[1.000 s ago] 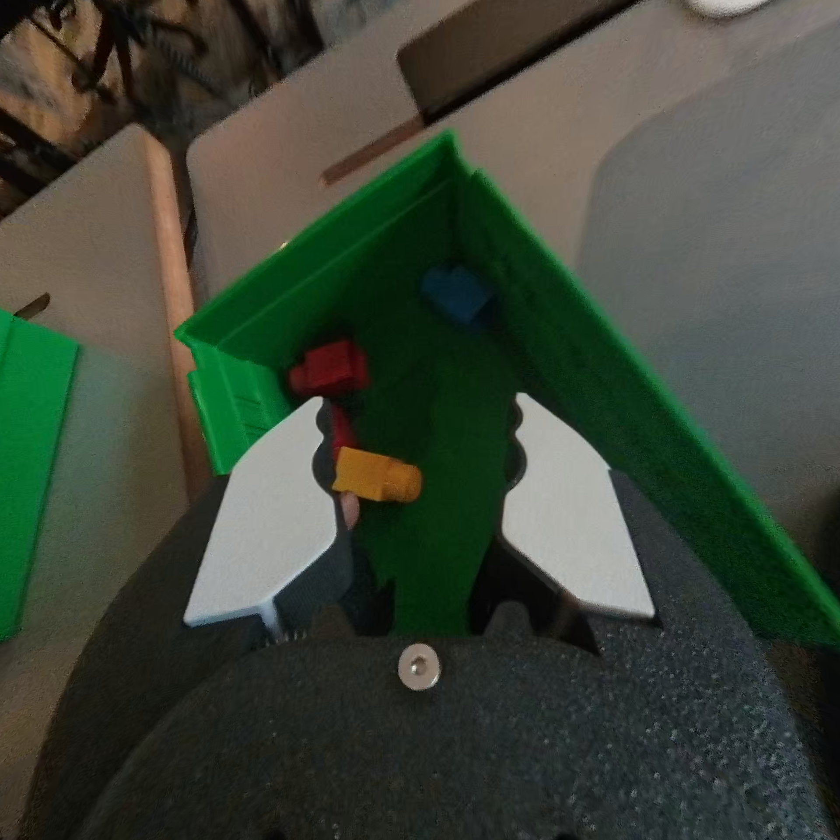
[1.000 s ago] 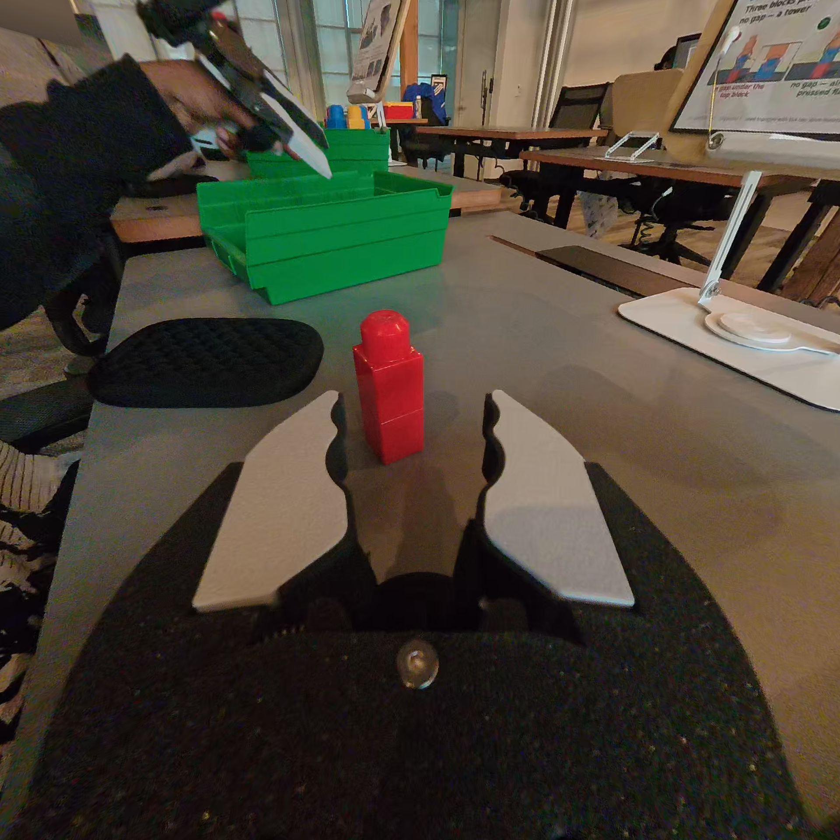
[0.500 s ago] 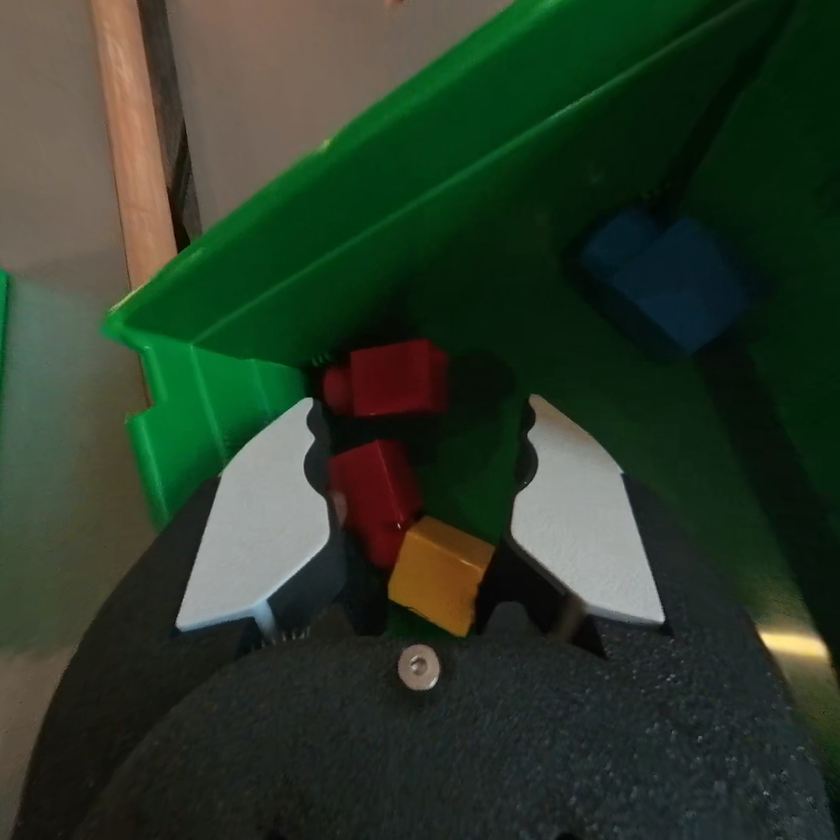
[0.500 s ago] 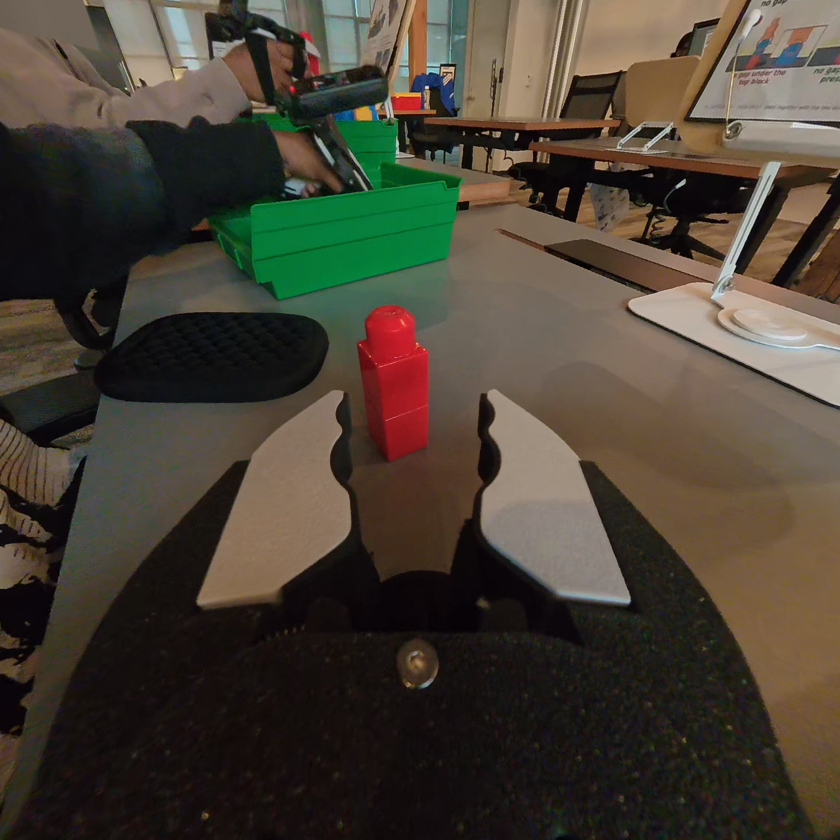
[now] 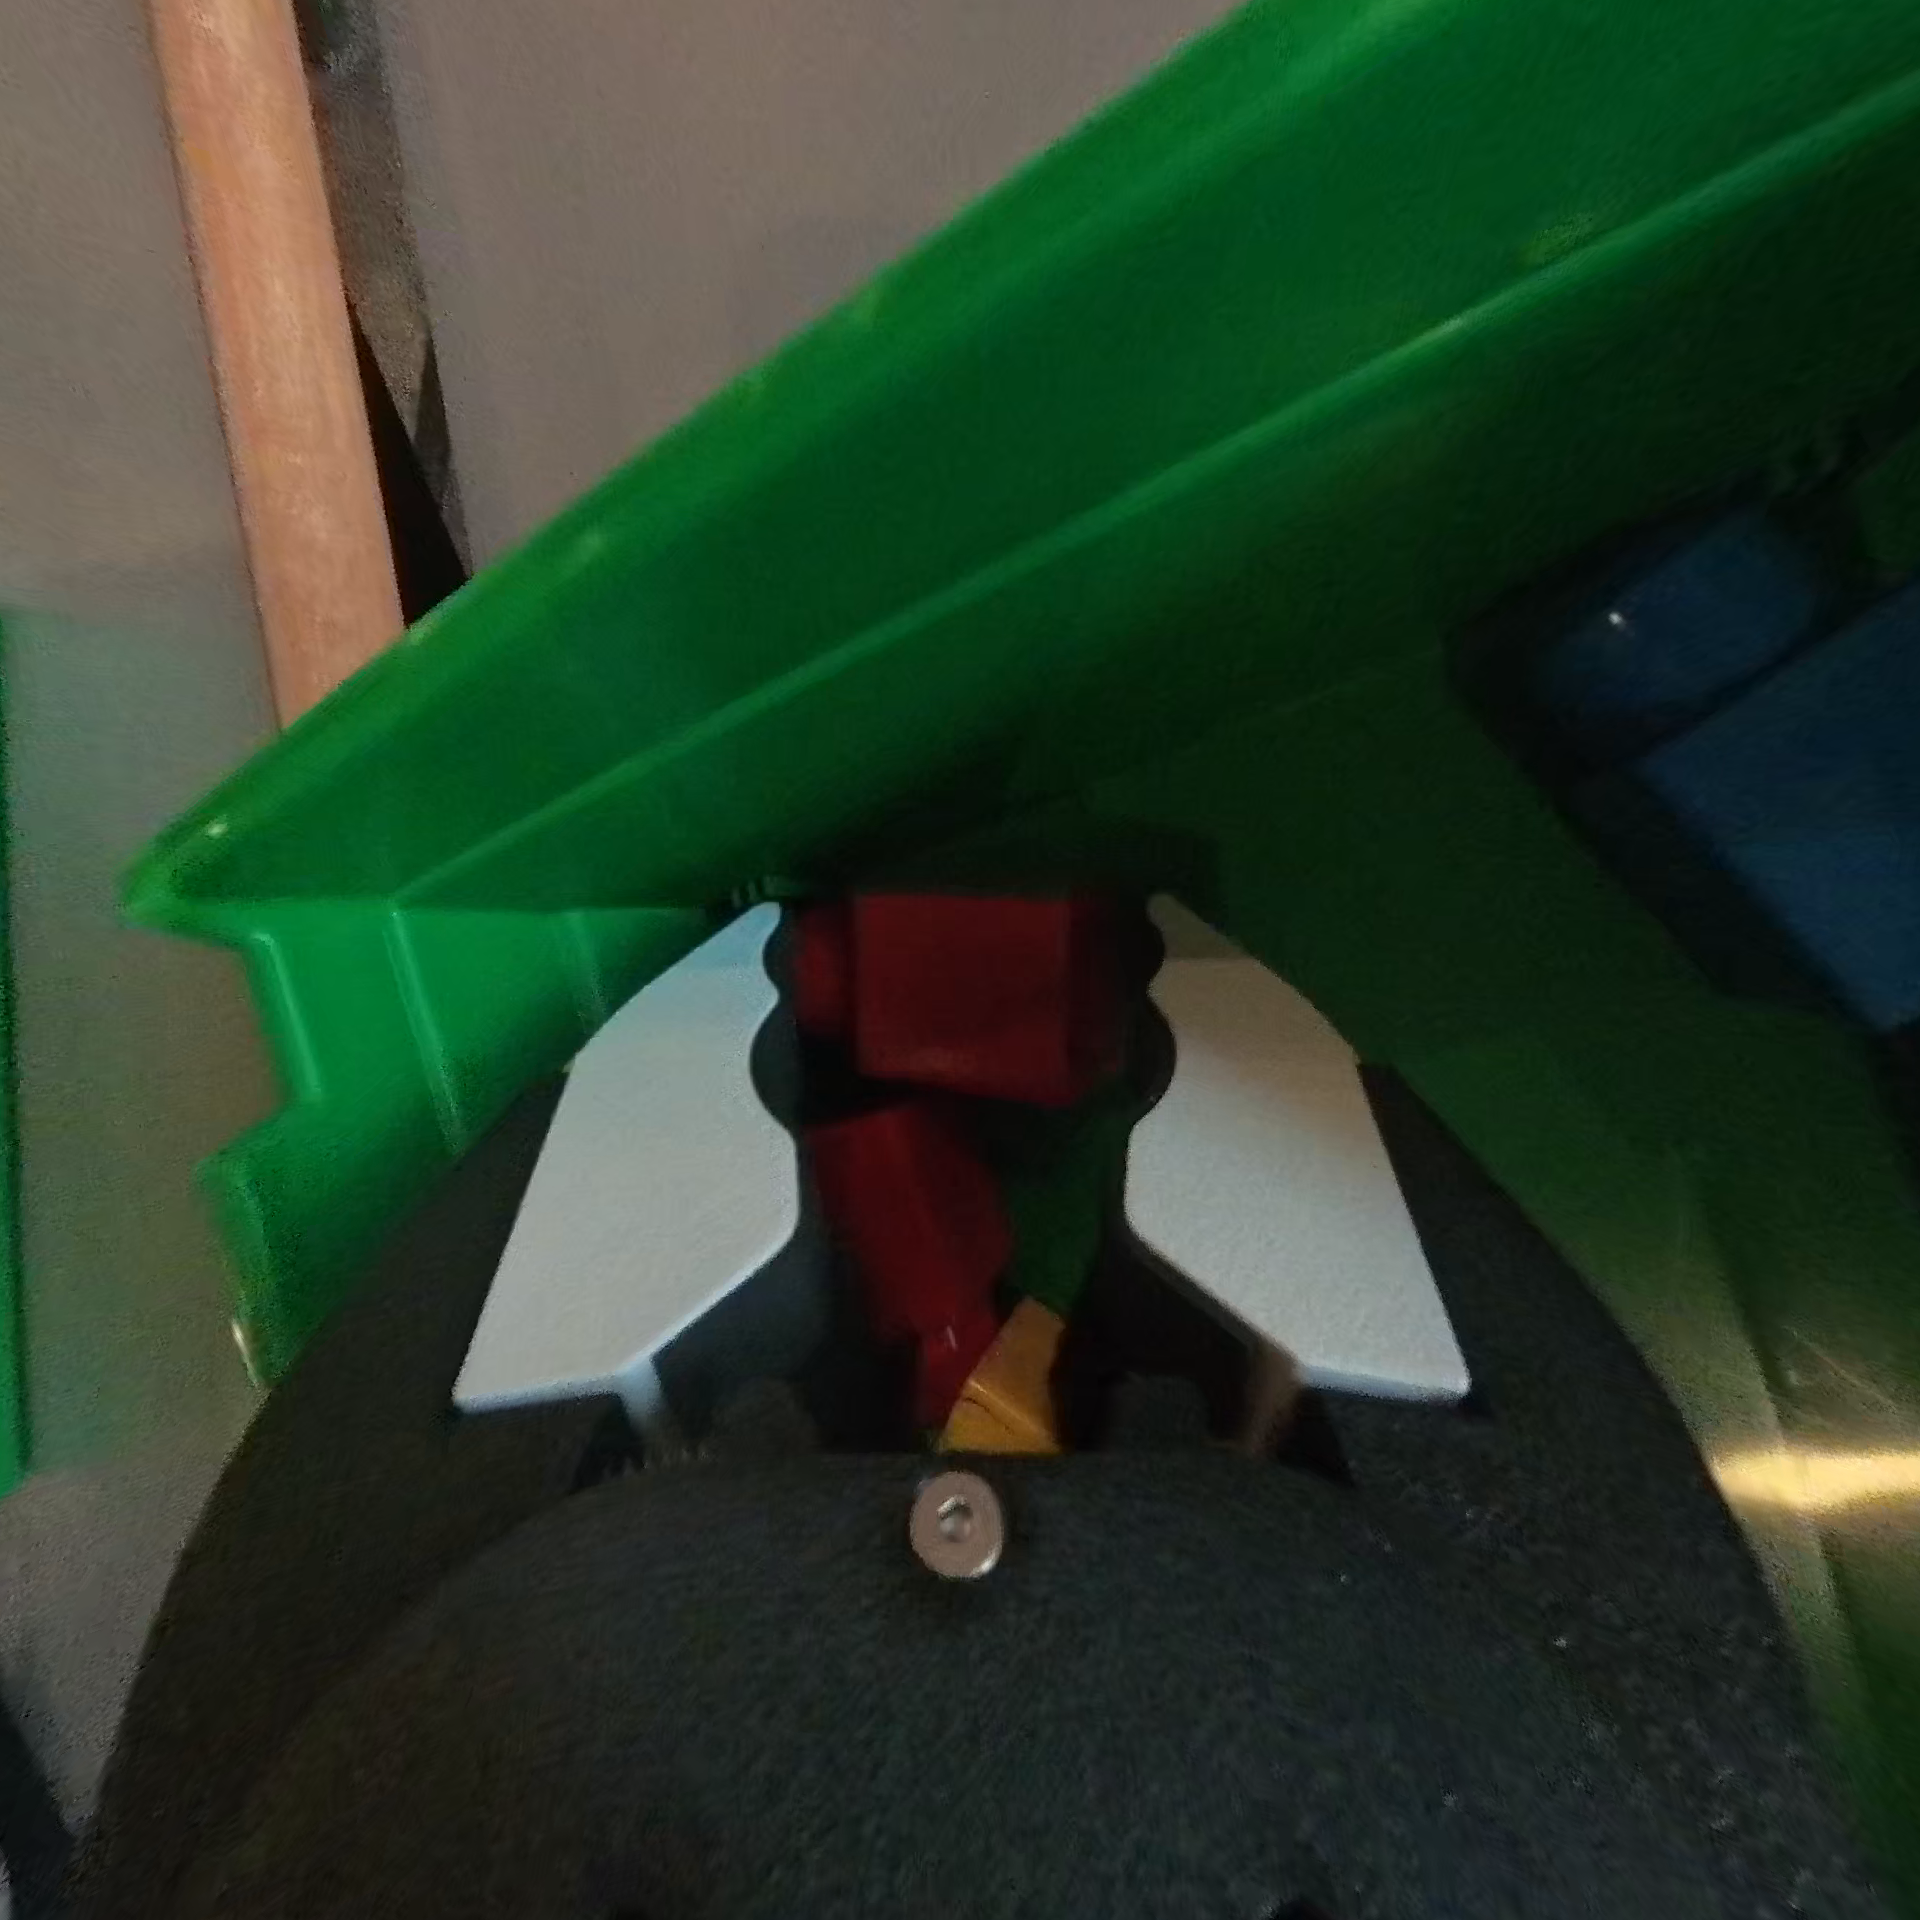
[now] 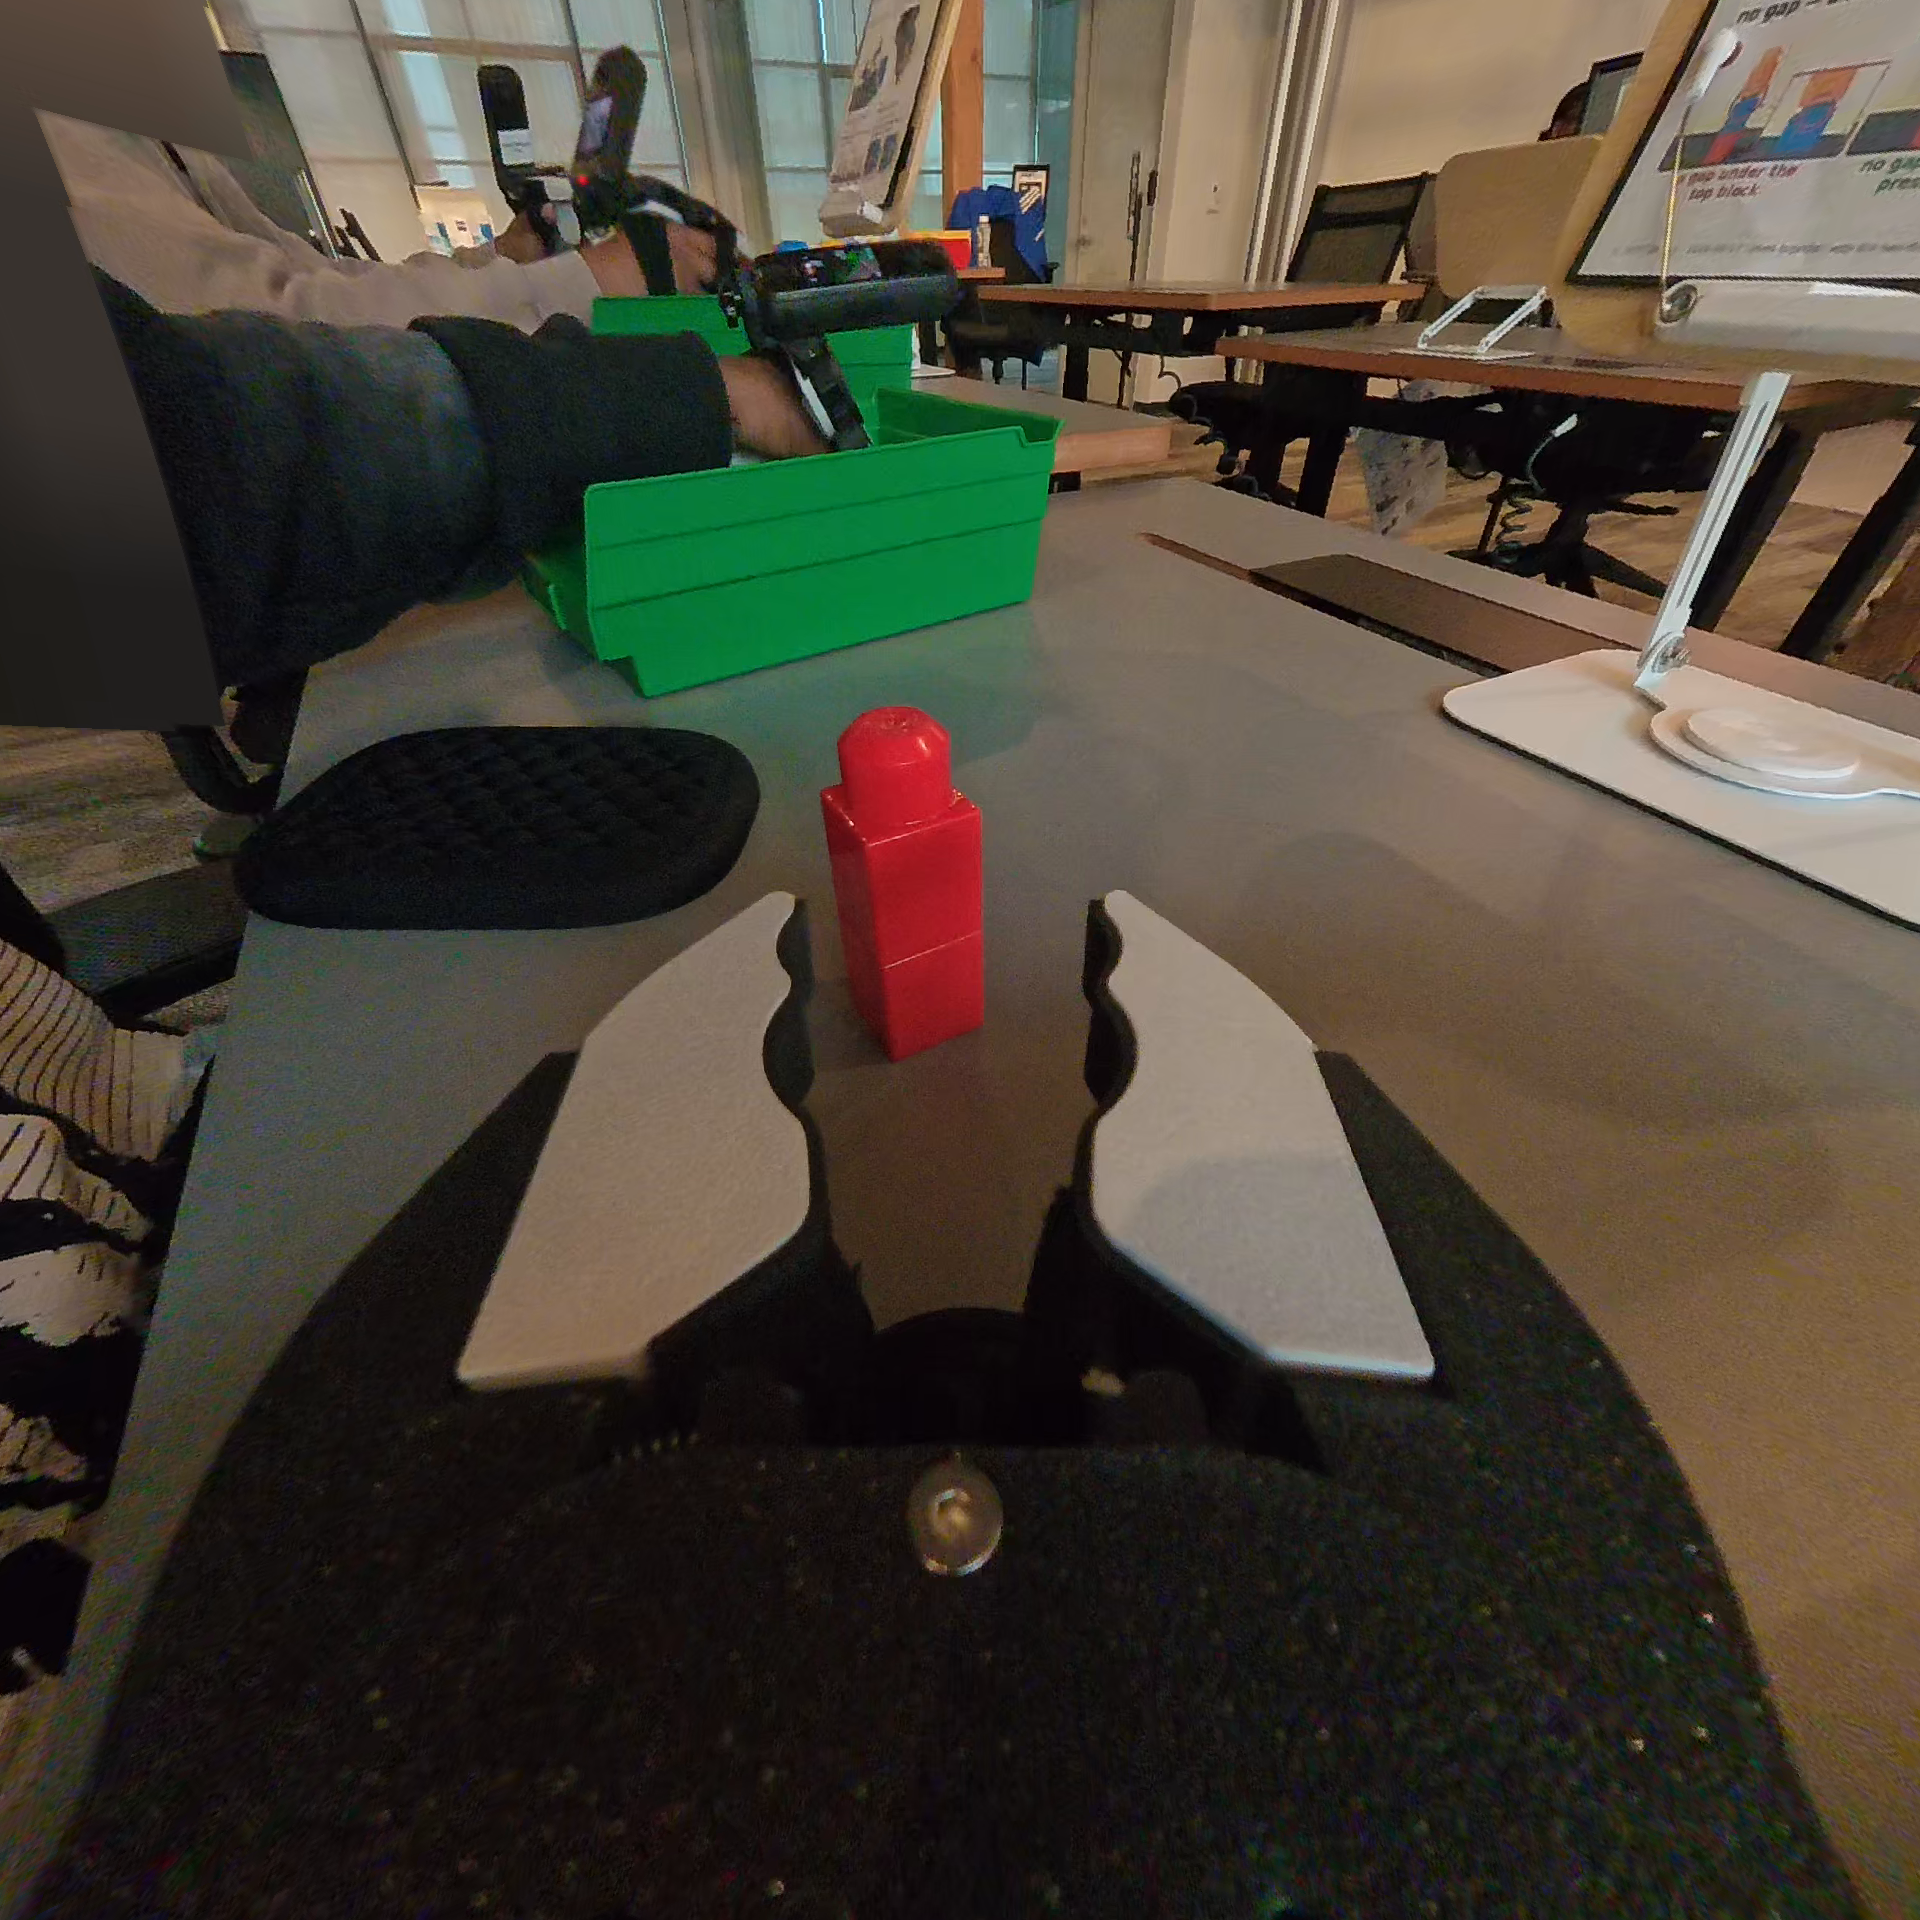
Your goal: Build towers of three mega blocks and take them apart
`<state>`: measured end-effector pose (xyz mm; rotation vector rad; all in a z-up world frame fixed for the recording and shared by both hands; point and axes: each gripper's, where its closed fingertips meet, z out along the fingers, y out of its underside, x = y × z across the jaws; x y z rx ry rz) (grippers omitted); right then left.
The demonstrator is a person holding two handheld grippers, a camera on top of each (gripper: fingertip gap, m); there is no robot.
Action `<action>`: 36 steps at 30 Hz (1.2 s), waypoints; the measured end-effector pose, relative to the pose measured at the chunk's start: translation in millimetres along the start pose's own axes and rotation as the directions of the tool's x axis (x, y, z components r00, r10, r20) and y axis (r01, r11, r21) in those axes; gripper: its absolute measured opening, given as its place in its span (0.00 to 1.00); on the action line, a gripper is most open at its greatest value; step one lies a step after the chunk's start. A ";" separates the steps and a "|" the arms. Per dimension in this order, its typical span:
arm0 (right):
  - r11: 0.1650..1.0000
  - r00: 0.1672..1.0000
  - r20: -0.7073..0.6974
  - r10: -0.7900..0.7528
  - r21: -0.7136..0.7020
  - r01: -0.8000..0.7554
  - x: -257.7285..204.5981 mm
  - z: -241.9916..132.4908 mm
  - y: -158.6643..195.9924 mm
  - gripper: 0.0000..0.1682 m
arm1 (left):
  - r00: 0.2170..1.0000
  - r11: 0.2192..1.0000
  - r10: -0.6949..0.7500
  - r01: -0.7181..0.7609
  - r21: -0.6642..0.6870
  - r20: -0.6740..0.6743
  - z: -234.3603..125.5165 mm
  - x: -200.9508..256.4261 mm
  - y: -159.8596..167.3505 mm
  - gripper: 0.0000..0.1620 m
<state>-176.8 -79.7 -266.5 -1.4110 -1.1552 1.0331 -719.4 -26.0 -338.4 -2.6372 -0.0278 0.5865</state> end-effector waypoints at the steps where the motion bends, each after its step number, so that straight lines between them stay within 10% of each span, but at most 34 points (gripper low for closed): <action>1: 1.000 1.000 0.000 0.001 0.000 -0.001 0.1 0.1 -0.1 0.30 | 1.000 1.000 0.013 -0.013 -0.007 -0.010 -1.1 2.5 0.6 0.37; 23: 1.000 1.000 0.000 -0.001 -0.004 0.001 0.2 0.3 0.3 0.28 | 0.935 0.954 0.193 -0.250 -0.168 -0.297 -9.0 19.2 17.4 0.40; 36: 1.000 1.000 -0.006 -0.016 -0.026 0.016 -0.4 1.5 2.9 0.28 | 0.952 0.974 0.220 -0.202 0.101 -0.212 -51.5 26.3 6.2 0.39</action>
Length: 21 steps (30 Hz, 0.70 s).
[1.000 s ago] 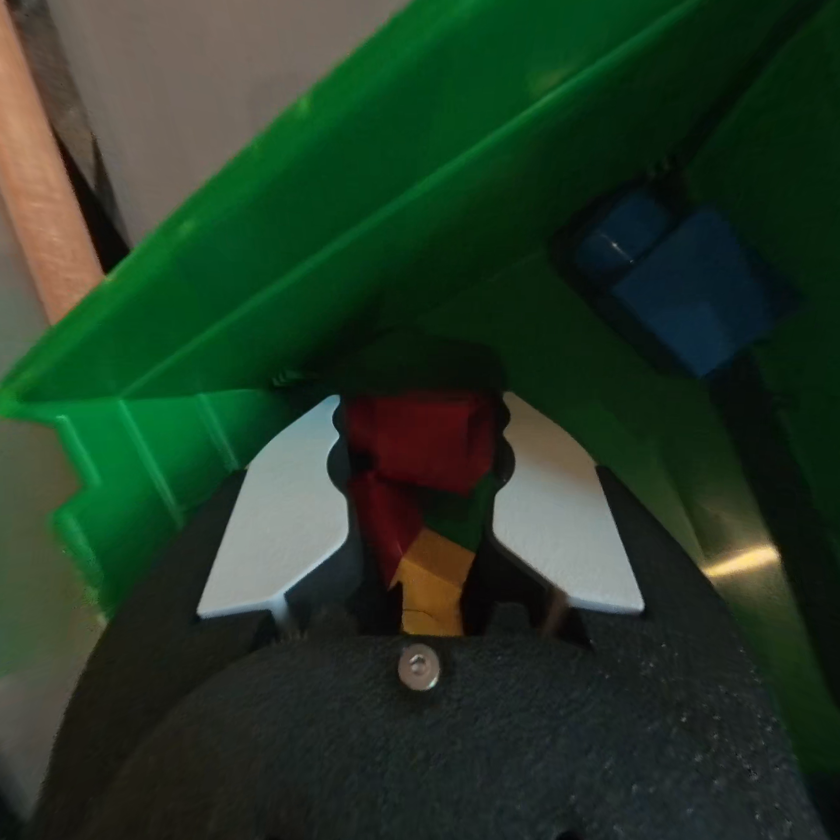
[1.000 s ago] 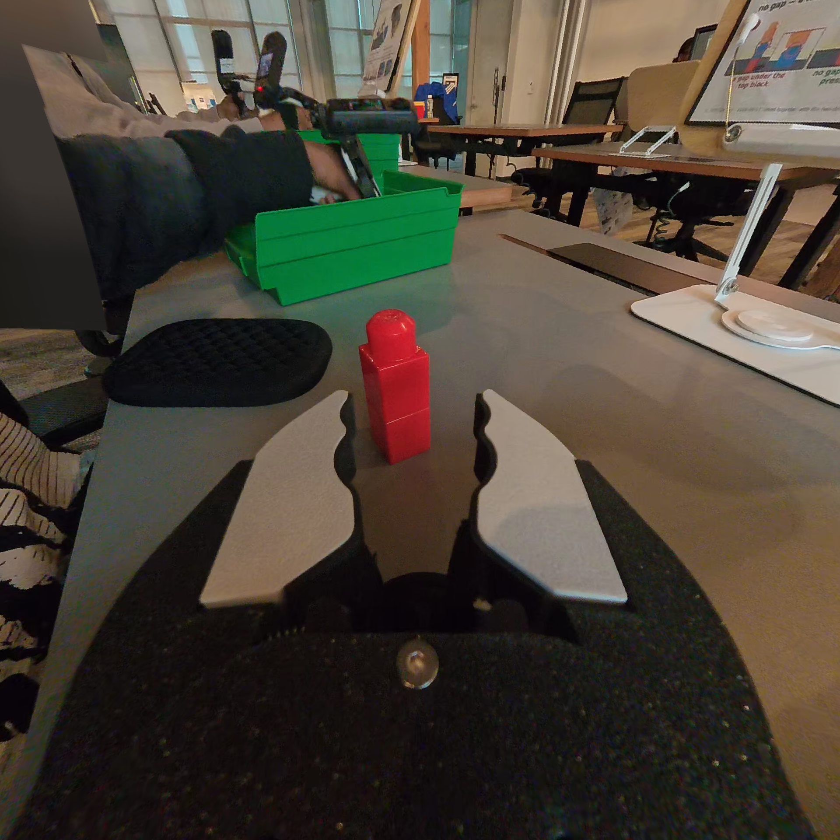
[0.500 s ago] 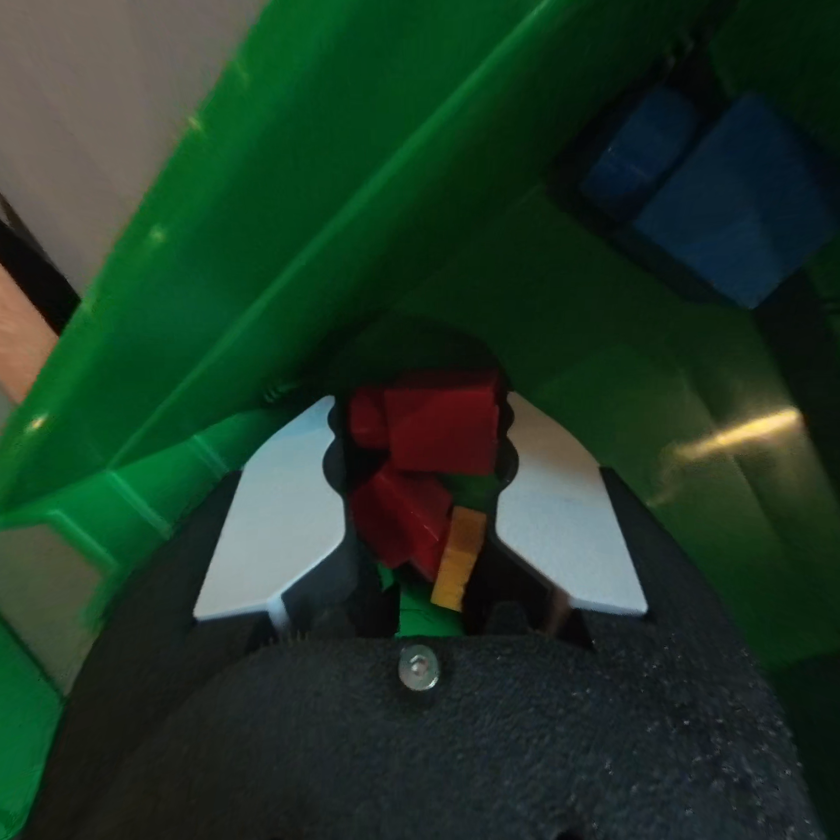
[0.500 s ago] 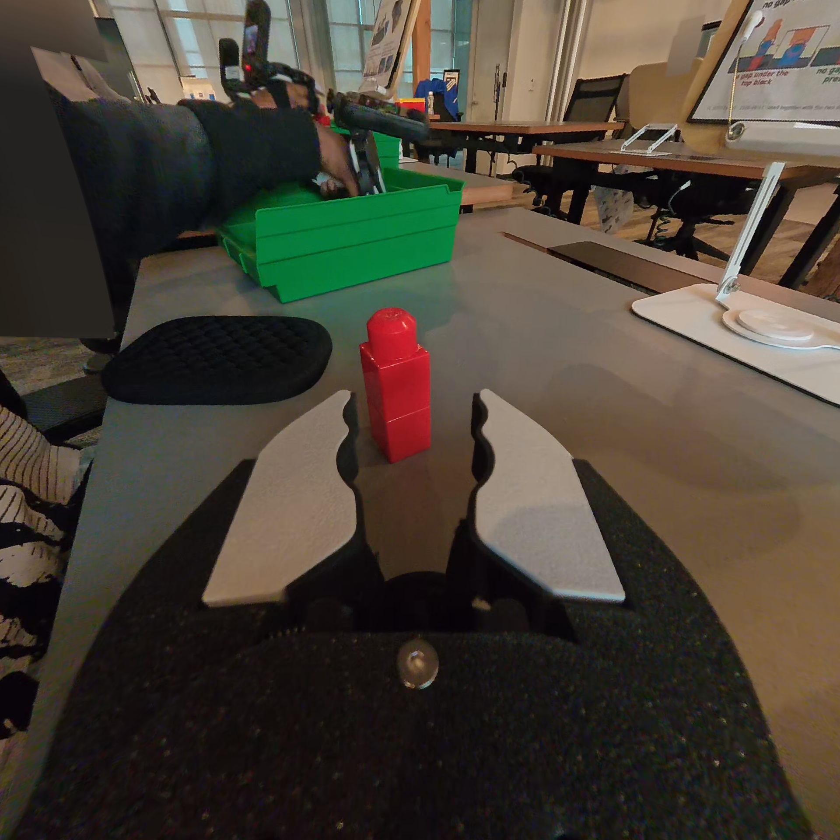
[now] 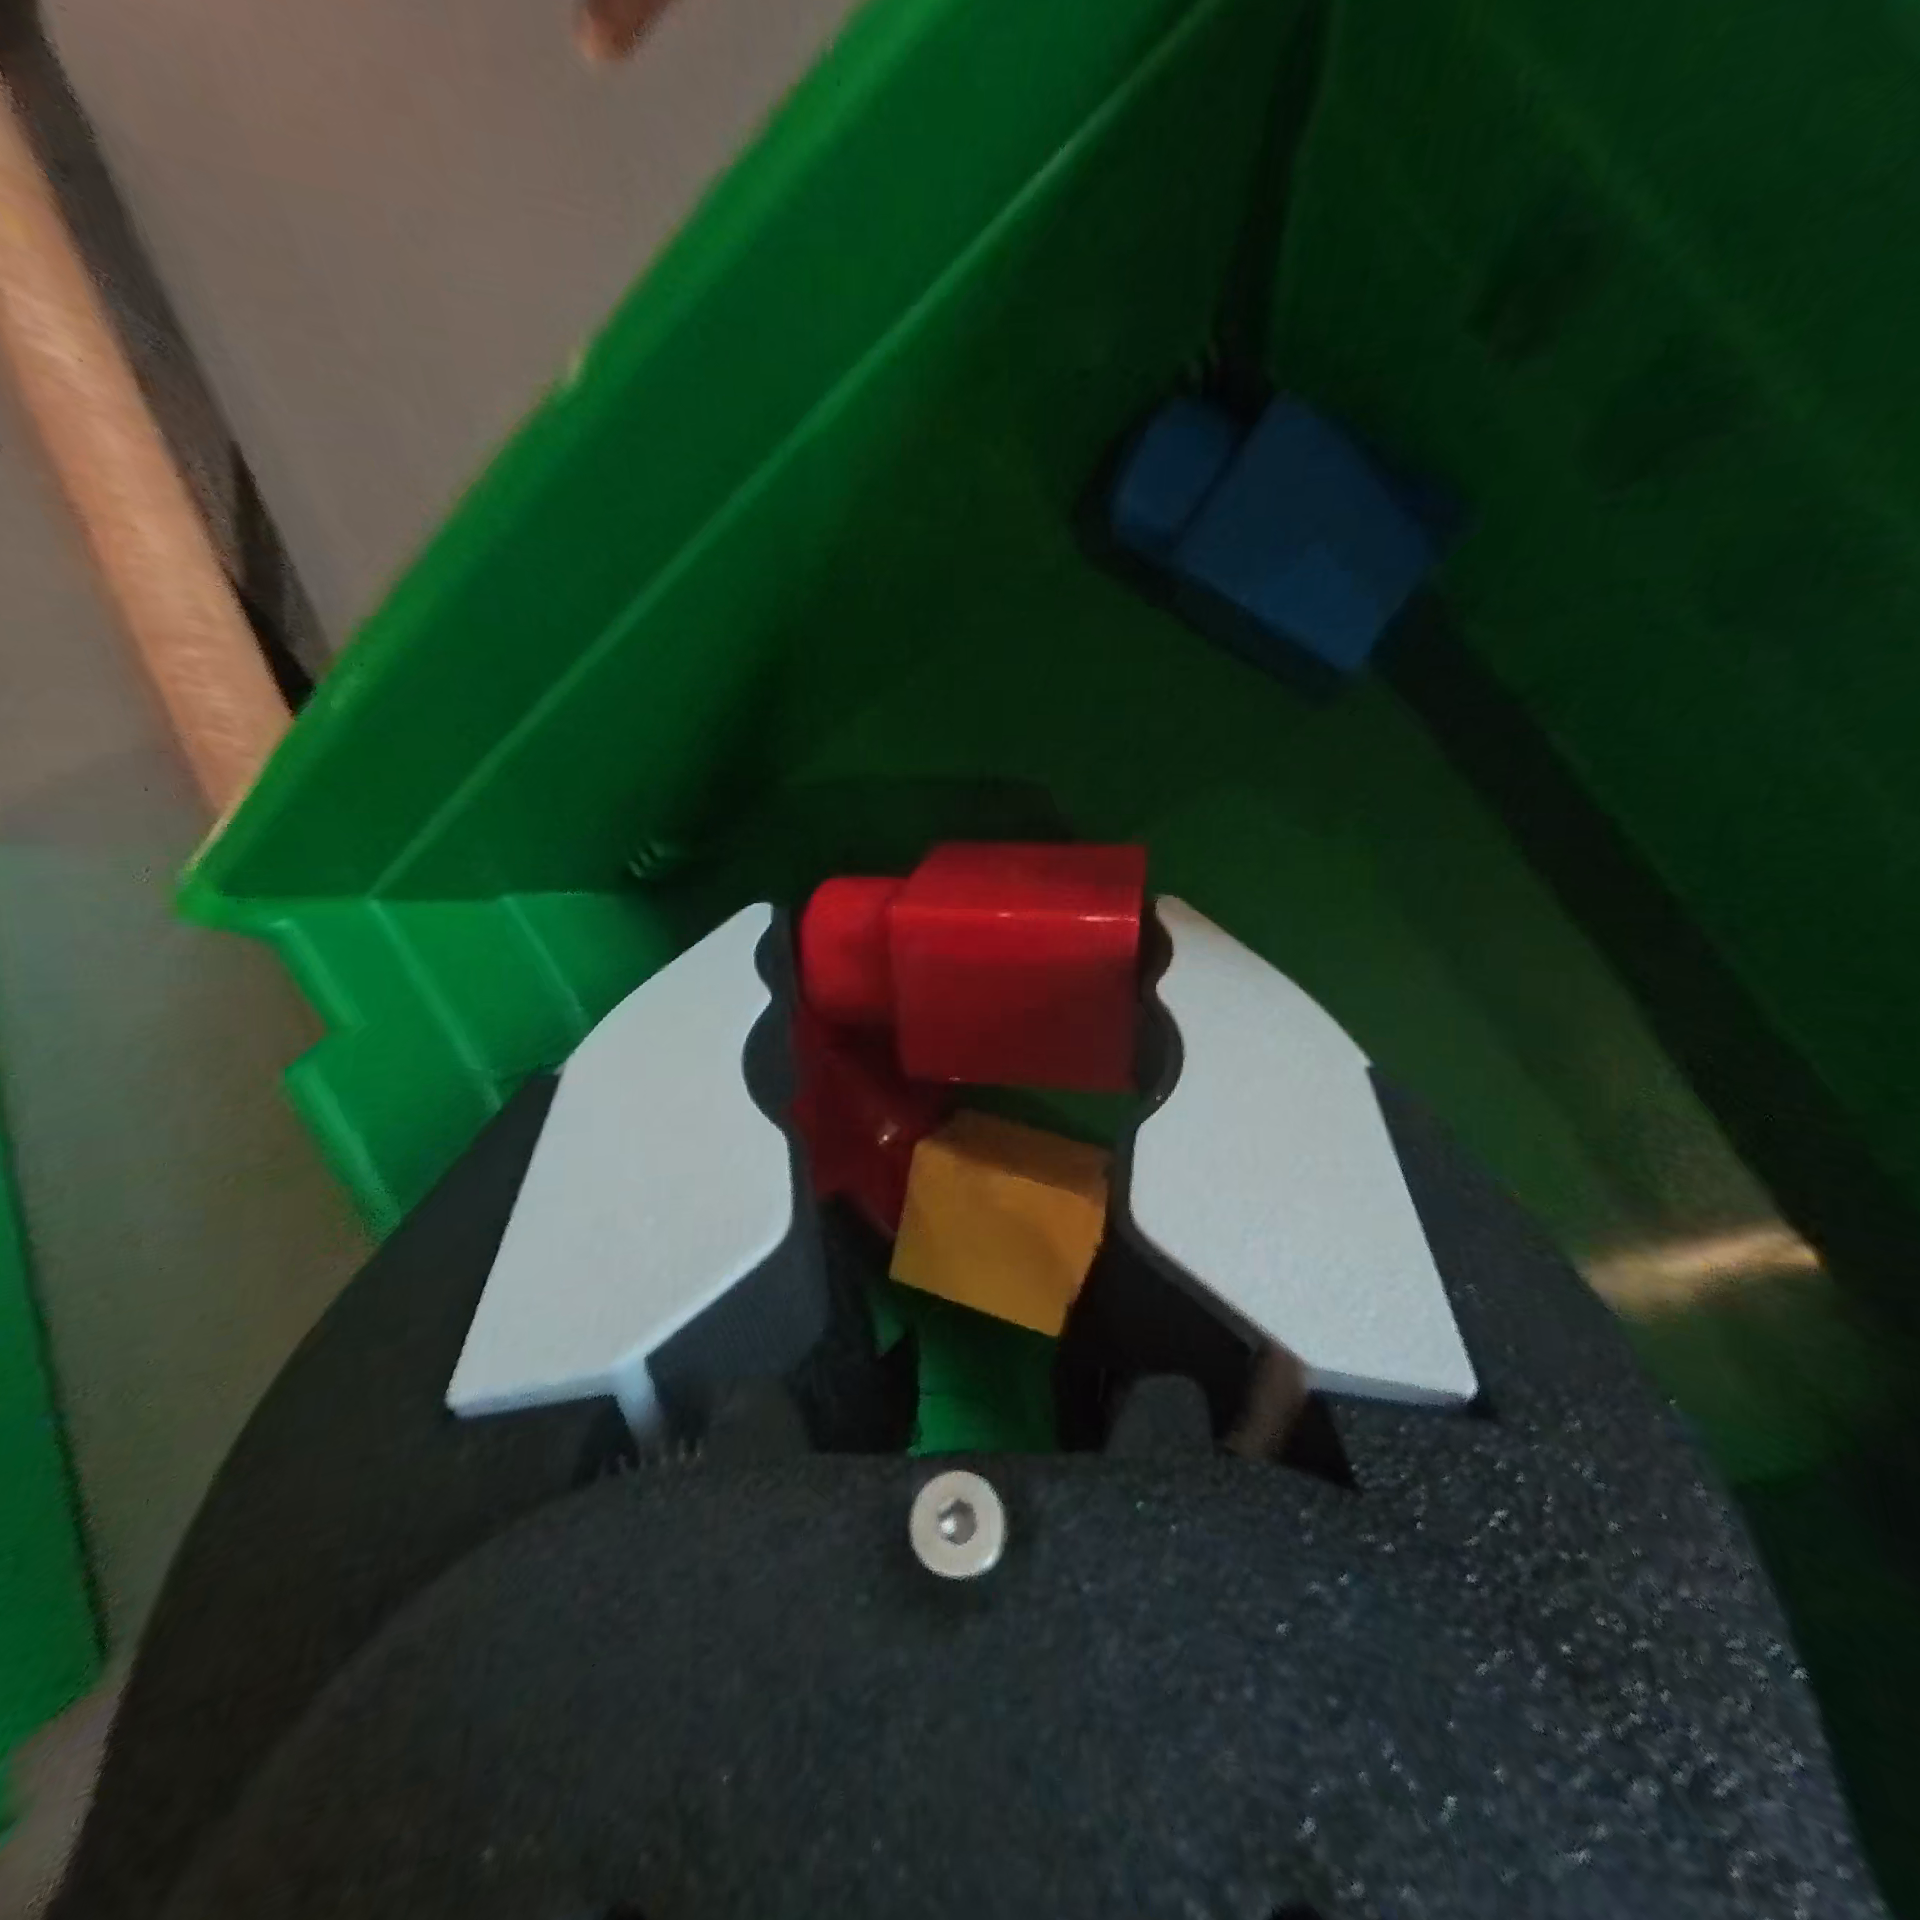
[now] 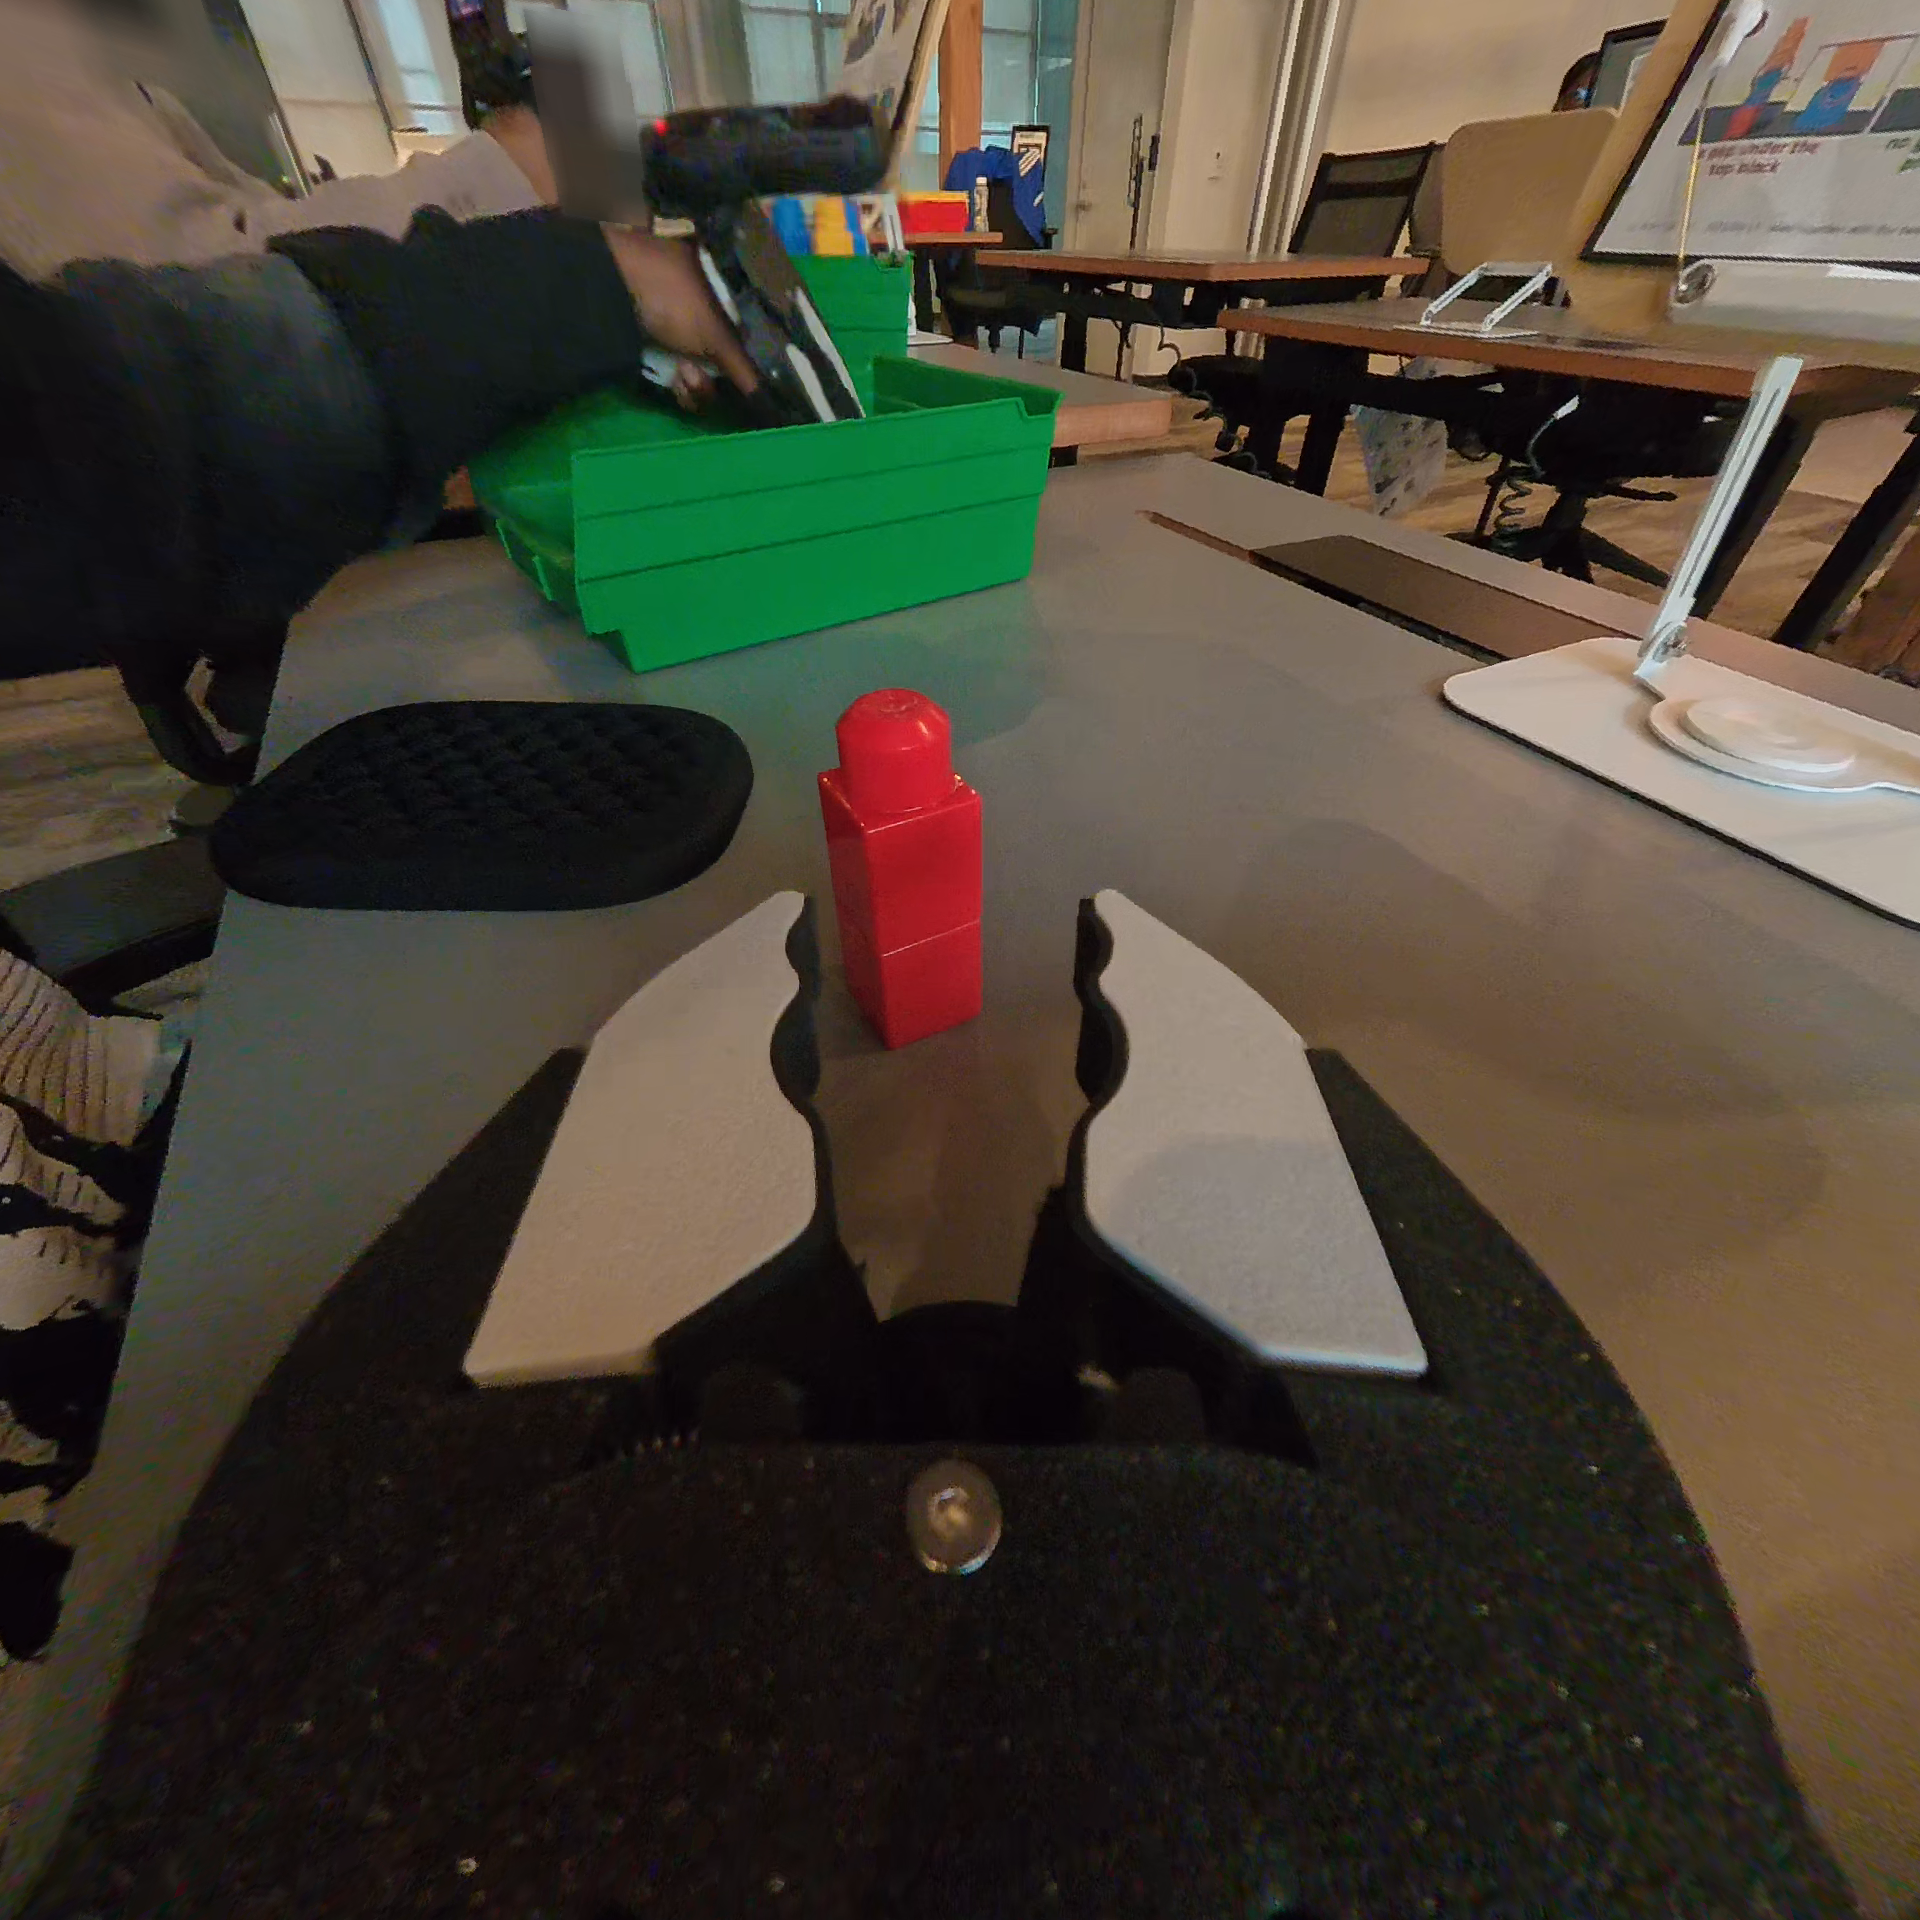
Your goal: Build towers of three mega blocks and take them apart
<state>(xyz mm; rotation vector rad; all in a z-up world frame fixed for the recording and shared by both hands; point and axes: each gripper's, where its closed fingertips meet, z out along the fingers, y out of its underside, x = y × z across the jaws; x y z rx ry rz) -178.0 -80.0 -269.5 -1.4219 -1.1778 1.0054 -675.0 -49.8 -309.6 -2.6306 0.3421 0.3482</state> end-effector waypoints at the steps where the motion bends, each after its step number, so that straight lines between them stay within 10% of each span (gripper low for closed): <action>1: 1.000 1.000 -0.001 -0.001 -0.005 0.001 0.1 0.3 0.5 0.28 | 1.000 0.999 -0.003 0.003 0.044 0.015 -7.7 1.7 -3.8 0.39; 8: 0.997 1.000 -0.002 -0.004 -0.073 0.004 0.0 5.8 8.7 0.28 | 1.000 0.907 -0.018 0.026 0.420 -0.022 -75.1 46.3 -35.8 0.38; 14: 0.987 1.000 0.000 -0.017 -0.160 0.016 -0.9 12.3 18.8 0.29 | 0.992 0.673 0.058 0.045 0.739 -0.113 -147.3 101.0 -64.8 0.37; 21: 0.975 0.997 -0.027 -0.070 -0.214 0.063 -0.1 23.4 0.9 0.31 | 0.982 0.514 0.170 -0.023 0.858 -0.076 -186.3 155.4 -75.2 0.37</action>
